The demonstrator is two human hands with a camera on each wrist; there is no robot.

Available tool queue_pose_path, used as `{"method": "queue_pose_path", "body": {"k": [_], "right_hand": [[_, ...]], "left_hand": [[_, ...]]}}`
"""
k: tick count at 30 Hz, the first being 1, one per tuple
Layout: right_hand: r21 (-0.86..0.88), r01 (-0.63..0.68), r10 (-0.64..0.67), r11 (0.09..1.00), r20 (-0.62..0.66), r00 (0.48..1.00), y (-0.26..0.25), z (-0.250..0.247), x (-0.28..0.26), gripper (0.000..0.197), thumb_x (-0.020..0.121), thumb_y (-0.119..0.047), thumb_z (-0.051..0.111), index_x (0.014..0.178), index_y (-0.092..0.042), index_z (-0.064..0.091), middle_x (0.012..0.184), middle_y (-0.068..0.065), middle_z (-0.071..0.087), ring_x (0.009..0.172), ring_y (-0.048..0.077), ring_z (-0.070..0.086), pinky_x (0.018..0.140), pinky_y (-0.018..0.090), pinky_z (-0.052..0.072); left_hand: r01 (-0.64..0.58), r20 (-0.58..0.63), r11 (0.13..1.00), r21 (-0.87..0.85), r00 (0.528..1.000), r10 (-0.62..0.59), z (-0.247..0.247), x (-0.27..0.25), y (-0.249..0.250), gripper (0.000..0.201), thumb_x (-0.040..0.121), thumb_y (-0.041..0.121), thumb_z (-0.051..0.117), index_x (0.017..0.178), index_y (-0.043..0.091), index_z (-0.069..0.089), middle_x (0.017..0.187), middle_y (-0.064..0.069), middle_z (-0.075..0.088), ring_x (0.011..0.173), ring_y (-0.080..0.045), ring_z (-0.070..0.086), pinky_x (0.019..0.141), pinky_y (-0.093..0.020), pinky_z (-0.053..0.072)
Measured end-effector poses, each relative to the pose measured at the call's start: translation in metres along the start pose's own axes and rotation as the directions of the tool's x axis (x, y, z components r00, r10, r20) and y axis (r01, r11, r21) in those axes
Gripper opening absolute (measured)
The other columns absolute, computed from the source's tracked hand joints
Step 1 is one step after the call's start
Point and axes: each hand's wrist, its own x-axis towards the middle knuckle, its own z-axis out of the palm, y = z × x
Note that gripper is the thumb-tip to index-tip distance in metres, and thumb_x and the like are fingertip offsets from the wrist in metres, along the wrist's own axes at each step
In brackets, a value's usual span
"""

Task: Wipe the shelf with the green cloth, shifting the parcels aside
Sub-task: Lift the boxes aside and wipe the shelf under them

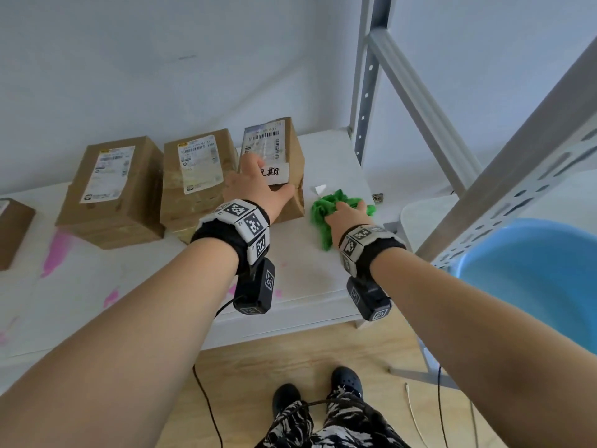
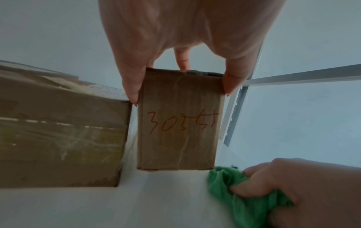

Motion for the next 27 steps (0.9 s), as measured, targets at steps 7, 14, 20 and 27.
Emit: {"method": "queue_pose_path", "body": {"k": [7, 14, 20, 27], "right_hand": [[0.168, 0.157, -0.165, 0.973, 0.037, 0.986, -0.008, 0.034, -0.038, 0.041, 0.095, -0.018, 0.044, 0.135, -0.024, 0.049, 0.150, 0.005, 0.029, 0.141, 0.030, 0.025, 0.111, 0.045, 0.035], [0.140, -0.225, 0.232, 0.964, -0.033, 0.972, 0.034, 0.022, -0.030, 0.044, 0.095, -0.008, 0.036, 0.137, -0.014, 0.047, 0.143, 0.013, 0.034, 0.130, 0.049, 0.029, 0.099, 0.053, 0.042], [0.176, -0.030, 0.034, 0.984, -0.021, 0.999, -0.013, 0.037, -0.036, 0.041, 0.092, -0.008, 0.046, 0.133, -0.016, 0.050, 0.151, 0.014, 0.024, 0.141, 0.049, 0.013, 0.105, 0.050, 0.040], [0.180, 0.190, -0.177, 0.965, -0.083, 0.981, -0.011, 0.062, -0.068, 0.039, 0.092, -0.014, 0.049, 0.130, -0.023, 0.053, 0.147, 0.008, 0.030, 0.135, 0.035, 0.032, 0.105, 0.052, 0.037]], "left_hand": [[-0.027, 0.005, 1.000, -0.006, 1.000, 0.027, 0.003, -0.004, 0.018, 0.062, 0.082, 0.046, 0.062, 0.130, 0.019, 0.034, 0.129, -0.017, 0.039, 0.097, -0.029, 0.049, 0.081, -0.033, 0.043], [-0.017, 0.056, 1.000, -0.014, 0.998, 0.017, 0.003, -0.008, 0.010, 0.062, 0.081, 0.047, 0.062, 0.129, 0.019, 0.034, 0.129, -0.016, 0.043, 0.100, -0.029, 0.052, 0.076, -0.031, 0.039], [0.015, 0.076, 1.000, -0.004, 0.997, -0.015, 0.003, -0.011, 0.001, 0.062, 0.082, 0.045, 0.062, 0.130, 0.019, 0.034, 0.131, -0.016, 0.041, 0.104, -0.031, 0.050, 0.077, -0.032, 0.036], [-0.050, 0.112, 0.998, -0.037, 0.992, 0.054, 0.011, -0.008, 0.009, 0.061, 0.082, 0.045, 0.061, 0.128, 0.017, 0.033, 0.130, -0.012, 0.048, 0.087, -0.023, 0.047, 0.073, -0.030, 0.038]]}}
